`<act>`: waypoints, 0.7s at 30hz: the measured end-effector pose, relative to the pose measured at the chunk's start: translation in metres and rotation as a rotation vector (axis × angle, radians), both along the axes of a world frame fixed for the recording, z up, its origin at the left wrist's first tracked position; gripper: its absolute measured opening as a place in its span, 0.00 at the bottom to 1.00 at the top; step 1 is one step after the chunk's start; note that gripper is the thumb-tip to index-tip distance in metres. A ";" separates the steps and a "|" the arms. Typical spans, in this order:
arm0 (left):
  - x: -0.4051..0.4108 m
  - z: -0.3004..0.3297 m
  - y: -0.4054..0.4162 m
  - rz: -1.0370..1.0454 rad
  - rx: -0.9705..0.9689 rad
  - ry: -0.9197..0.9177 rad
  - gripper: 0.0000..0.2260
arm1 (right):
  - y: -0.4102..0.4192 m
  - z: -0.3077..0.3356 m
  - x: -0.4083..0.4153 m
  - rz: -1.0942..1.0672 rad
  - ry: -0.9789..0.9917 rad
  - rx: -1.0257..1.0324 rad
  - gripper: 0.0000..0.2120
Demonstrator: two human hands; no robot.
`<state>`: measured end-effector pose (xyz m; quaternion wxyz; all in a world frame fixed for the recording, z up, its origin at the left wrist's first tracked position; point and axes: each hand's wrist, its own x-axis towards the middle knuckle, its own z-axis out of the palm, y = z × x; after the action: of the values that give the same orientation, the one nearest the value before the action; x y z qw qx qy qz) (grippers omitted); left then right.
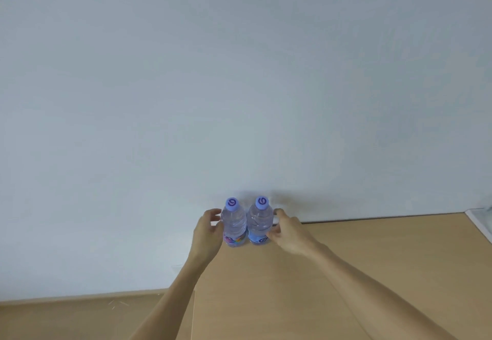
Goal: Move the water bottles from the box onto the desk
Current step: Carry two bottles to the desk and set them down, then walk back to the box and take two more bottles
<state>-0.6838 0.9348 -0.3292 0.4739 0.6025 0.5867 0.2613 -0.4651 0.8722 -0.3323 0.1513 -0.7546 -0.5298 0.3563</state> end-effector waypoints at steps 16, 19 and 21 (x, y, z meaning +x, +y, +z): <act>0.211 0.249 -0.156 -0.497 0.712 -0.331 0.08 | -0.249 0.216 0.164 -0.305 -0.315 0.615 0.14; 0.267 0.284 -0.213 -0.637 0.765 -0.432 0.07 | -0.323 0.252 0.198 -0.388 -0.417 0.702 0.13; 0.303 0.304 -0.254 -0.729 0.796 -0.489 0.07 | -0.376 0.273 0.216 -0.447 -0.494 0.723 0.13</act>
<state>-0.3808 0.6810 -0.0252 0.3921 0.8189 0.0725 0.4128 -0.2492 0.4958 -0.0597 0.3462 -0.8111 -0.4645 -0.0809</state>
